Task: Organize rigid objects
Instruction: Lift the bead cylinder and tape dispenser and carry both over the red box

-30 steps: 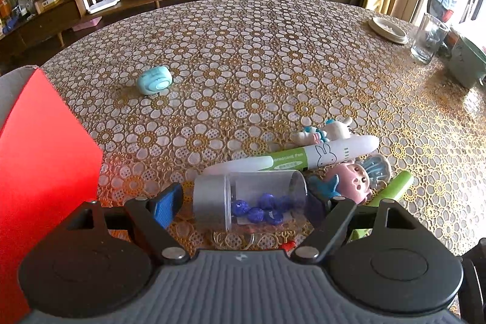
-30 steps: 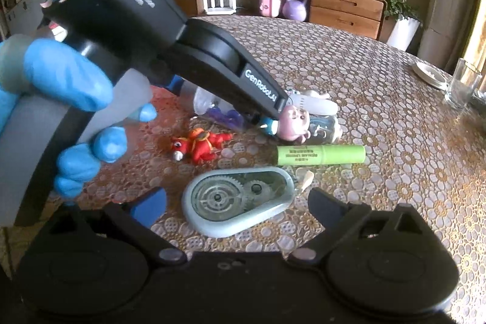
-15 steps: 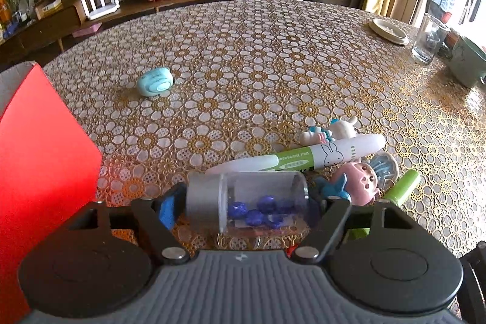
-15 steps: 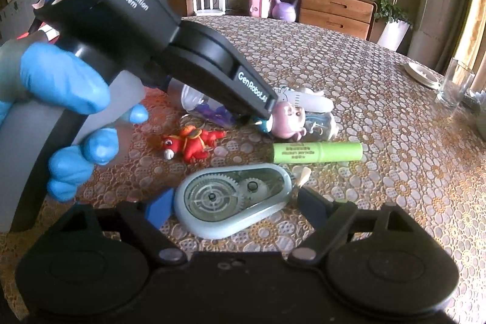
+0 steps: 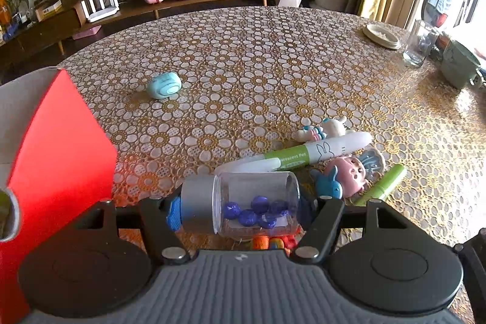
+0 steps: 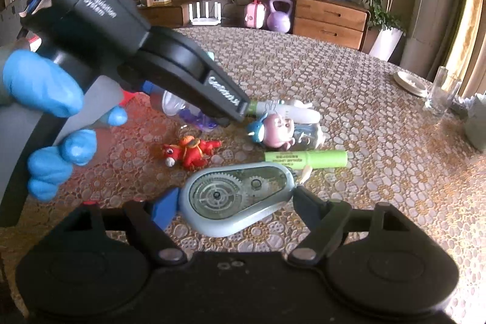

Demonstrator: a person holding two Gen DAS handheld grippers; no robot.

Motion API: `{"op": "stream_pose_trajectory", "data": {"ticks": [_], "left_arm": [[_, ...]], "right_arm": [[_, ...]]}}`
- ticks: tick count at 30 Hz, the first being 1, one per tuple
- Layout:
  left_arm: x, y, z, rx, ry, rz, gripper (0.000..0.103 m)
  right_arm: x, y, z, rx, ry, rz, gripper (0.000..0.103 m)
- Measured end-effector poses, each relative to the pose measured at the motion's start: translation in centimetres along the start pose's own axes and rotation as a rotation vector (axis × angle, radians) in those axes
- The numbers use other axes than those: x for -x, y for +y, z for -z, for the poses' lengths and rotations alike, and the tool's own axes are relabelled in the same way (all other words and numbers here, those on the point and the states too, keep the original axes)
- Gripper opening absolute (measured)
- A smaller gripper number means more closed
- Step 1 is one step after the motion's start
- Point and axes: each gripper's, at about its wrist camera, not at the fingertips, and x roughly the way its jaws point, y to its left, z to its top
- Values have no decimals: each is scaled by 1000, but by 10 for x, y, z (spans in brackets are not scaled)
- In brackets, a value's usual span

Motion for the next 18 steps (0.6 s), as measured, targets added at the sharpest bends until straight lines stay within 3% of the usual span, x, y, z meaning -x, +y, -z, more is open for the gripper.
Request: {"op": "stream_pose_trajectory", "data": {"ticks": [18], "left_arm": [[106, 26, 10, -20, -43, 30, 68]], "right_arm": [[88, 38, -34, 58, -85, 1, 80]]}}
